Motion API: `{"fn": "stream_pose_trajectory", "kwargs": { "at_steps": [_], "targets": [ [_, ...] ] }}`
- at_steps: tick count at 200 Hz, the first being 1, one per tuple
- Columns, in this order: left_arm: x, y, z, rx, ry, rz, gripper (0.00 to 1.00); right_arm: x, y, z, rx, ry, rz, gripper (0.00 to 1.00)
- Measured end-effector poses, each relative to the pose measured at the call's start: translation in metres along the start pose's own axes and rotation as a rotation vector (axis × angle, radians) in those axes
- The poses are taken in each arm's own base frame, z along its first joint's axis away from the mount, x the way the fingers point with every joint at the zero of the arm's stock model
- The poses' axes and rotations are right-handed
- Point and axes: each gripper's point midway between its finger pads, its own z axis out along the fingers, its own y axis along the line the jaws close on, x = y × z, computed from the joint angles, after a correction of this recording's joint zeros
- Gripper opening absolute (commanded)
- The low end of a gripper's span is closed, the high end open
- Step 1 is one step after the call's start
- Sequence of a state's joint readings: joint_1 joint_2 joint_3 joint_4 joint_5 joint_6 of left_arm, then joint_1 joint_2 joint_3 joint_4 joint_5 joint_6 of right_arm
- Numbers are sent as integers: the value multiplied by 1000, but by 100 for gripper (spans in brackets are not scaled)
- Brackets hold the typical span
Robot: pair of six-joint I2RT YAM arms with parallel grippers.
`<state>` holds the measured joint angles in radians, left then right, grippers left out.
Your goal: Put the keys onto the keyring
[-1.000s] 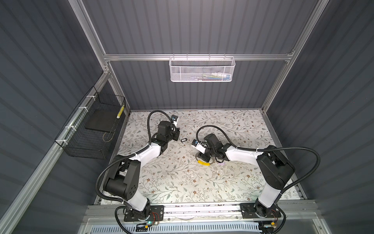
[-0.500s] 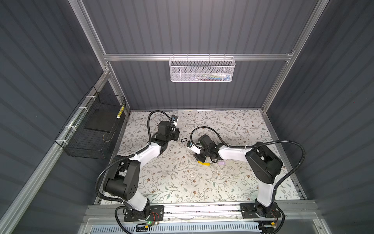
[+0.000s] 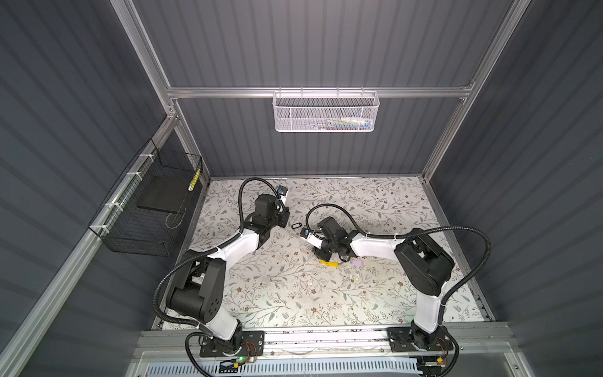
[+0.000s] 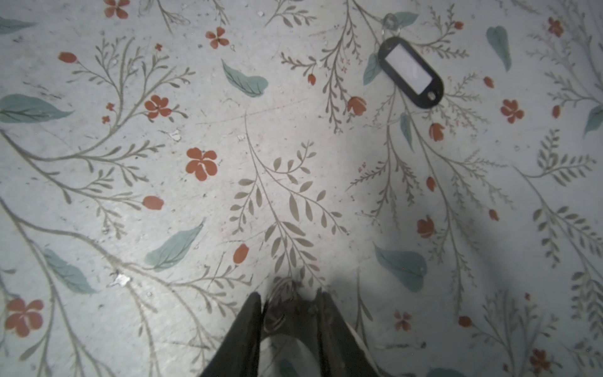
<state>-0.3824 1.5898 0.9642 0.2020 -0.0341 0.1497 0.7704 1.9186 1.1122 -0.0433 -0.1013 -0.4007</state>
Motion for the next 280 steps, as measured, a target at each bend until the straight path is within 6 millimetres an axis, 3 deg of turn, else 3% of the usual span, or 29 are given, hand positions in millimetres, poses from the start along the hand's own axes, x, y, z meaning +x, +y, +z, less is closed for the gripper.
{"fn": "stream_pose_trajectory", "kwargs": {
  "at_steps": [128, 160, 201, 252, 280],
  "targets": [
    [0, -2, 0, 8, -1, 1, 36, 9, -2, -1, 21, 42, 32, 10],
    [-1, -3, -1, 16, -6, 12, 37, 4, 1, -11, 12, 16, 21, 7],
    [-16, -22, -16, 127, -102, 83, 37, -20, 0, -46, -11, -102, 11, 4],
    [-41, -80, -49, 467, -305, 215, 31, -51, -30, -136, -96, -460, 97, 2],
    [-57, -103, -72, 620, -417, 270, 29, -66, -27, -168, -160, -598, 96, 2]
  ]
}}
